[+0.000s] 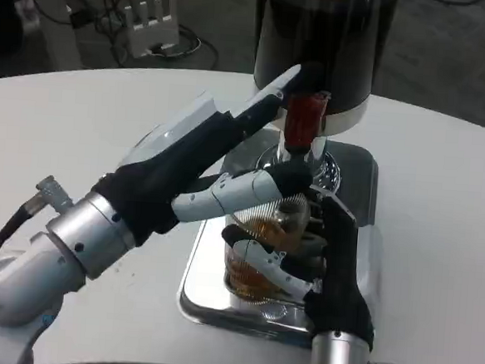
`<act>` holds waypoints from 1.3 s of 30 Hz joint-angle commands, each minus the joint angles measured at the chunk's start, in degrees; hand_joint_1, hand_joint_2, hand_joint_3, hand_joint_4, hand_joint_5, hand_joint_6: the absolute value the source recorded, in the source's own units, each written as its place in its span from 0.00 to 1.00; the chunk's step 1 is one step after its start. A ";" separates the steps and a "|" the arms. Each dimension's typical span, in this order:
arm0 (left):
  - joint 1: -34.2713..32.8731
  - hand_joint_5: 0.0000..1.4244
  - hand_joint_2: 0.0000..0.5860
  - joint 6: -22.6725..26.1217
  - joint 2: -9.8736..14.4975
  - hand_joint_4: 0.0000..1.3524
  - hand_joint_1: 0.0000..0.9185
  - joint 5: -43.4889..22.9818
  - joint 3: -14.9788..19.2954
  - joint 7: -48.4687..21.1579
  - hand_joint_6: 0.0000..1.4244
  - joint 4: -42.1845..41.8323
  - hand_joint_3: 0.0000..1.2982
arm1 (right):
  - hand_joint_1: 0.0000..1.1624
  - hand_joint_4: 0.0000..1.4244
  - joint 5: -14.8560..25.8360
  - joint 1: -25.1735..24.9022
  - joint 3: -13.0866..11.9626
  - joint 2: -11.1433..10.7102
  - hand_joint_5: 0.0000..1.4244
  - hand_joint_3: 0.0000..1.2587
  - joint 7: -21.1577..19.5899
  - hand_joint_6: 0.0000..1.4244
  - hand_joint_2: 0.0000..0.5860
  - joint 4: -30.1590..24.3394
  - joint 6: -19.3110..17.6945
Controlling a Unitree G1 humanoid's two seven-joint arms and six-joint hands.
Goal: Grasp the cup under the faucet to collect the drink, then remove the cup.
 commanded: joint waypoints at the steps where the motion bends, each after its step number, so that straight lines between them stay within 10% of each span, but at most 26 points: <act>1: 1.40 0.00 0.12 1.30 -1.24 0.00 0.00 -2.25 0.66 0.03 0.00 -1.44 0.00 | 0.74 0.67 -2.31 3.08 0.86 2.31 0.75 0.66 -1.65 0.71 0.23 -3.99 -1.57; 13: 5.01 0.00 0.08 1.51 -5.92 0.00 0.00 -6.72 2.43 2.00 0.00 -4.53 0.00 | 0.77 0.72 -2.75 9.77 2.52 0.65 0.83 0.72 1.68 0.82 0.12 -12.11 -0.36; 31: 12.05 0.00 0.06 3.37 -0.52 0.00 0.00 -7.33 9.68 1.36 0.00 -9.62 0.00 | 0.80 0.72 -3.96 15.38 5.27 -0.11 0.83 0.72 6.02 0.87 0.08 -20.02 0.66; 39: 22.14 0.00 0.07 -5.23 1.07 0.00 0.00 -3.52 11.46 1.94 0.00 -9.75 0.00 | 0.80 0.73 -4.38 19.81 6.20 -0.72 0.84 0.73 7.42 0.88 0.07 -26.10 1.81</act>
